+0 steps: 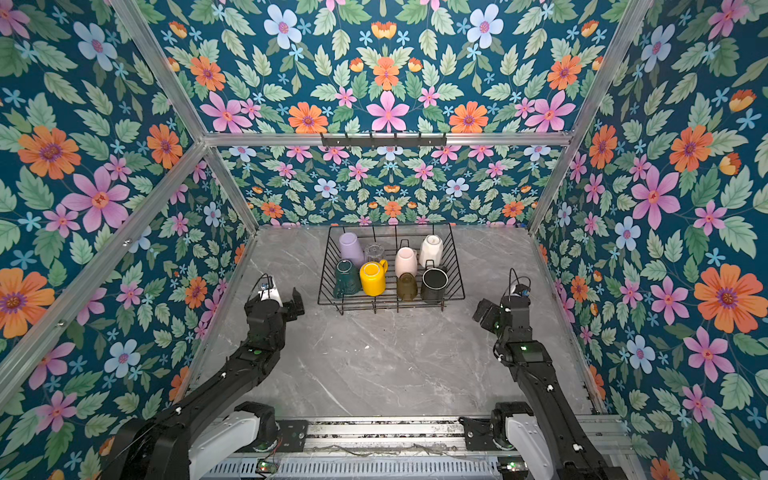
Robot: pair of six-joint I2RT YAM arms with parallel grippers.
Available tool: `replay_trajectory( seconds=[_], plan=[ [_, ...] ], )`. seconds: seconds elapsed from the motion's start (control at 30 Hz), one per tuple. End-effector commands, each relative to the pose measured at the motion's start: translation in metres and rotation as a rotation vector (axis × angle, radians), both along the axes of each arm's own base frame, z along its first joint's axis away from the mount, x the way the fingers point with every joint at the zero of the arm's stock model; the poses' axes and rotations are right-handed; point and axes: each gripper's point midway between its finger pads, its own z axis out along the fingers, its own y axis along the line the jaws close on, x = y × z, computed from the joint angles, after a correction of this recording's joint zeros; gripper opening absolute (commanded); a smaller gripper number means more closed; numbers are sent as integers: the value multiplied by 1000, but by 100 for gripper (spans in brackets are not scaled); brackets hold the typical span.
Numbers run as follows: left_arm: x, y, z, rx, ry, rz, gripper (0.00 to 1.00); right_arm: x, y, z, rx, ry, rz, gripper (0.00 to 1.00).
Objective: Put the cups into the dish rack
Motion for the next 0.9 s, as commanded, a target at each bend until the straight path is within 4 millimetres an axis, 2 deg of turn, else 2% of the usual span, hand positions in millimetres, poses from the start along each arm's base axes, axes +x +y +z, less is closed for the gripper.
replay_trajectory(
  seconds=[0.0,0.1,0.17,0.23,0.43,0.53,0.63,0.7,0.77,0.8,0.87],
  plan=[
    [0,17,15,11,-142,60,100,21,-23,14,-171,-123,-47,99],
    [-1,25,-7,42,-111,68,100,30,-32,10,-272,-161,-57,99],
    [3,23,-15,13,-118,45,100,35,-33,9,-318,-195,-40,99],
    [9,22,-18,21,-104,40,100,40,-34,6,-341,-220,-37,99],
    [26,12,-6,29,-197,-32,100,62,-26,-5,-350,-270,10,99],
    [28,21,-13,25,-205,3,100,71,-18,-8,-367,-283,65,99],
    [31,27,-21,34,-248,6,100,75,-15,-21,-367,-298,88,99],
    [35,29,-34,-6,-160,16,100,78,-12,-28,-380,-303,103,99],
    [44,31,-31,10,-176,16,100,78,-11,-29,-371,-283,105,99],
    [49,30,-39,6,-123,13,100,77,-11,-31,-368,-274,107,99],
    [51,31,-37,-13,-129,13,100,80,-11,-27,-378,-300,103,99]
  ],
)
